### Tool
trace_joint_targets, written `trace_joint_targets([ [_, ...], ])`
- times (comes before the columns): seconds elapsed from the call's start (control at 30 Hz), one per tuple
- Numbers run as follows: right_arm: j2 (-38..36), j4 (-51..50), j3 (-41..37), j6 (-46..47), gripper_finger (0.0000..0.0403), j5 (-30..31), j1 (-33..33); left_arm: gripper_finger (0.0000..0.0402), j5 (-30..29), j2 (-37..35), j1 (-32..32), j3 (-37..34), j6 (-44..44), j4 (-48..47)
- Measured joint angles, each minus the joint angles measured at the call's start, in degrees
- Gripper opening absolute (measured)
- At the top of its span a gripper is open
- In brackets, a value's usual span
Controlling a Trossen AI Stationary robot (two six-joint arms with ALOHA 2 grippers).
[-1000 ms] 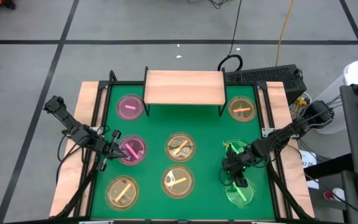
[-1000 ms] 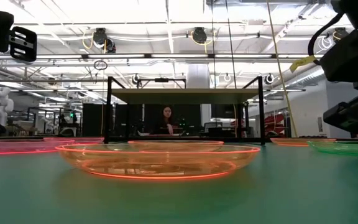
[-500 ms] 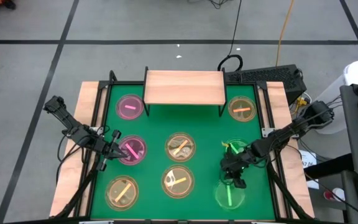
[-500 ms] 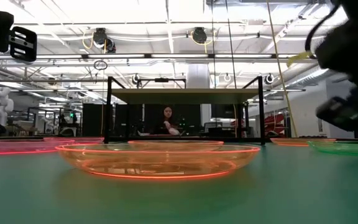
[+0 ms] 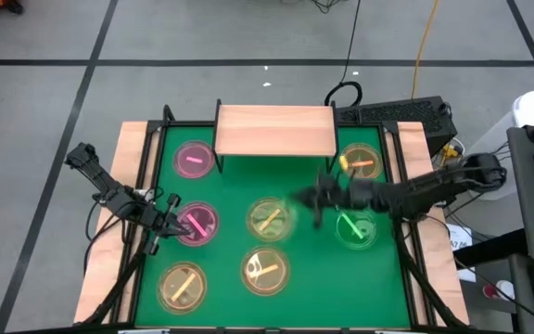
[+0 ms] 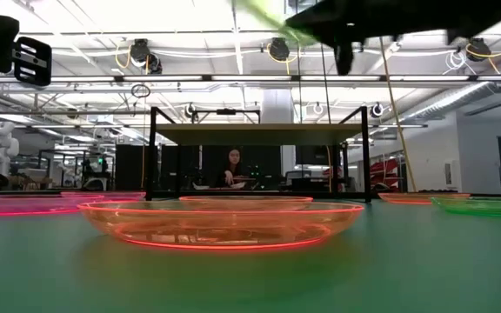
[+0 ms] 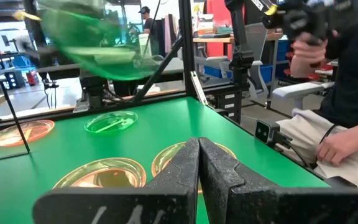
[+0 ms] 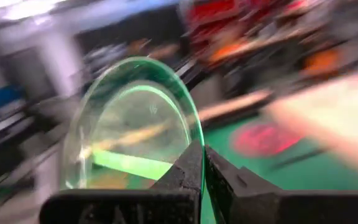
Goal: Place and stack plates onto a shelf
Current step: Put the bottom green plate on the shelf
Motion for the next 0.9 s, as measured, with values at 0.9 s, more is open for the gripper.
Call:
trace_joint_targets([
  [0.9, 37.0, -16.52, 38.9, 1.61, 0.0002, -17.67, -35.01, 0.0015, -0.01, 0.02, 0.0, 0.0, 0.0, -0.02],
])
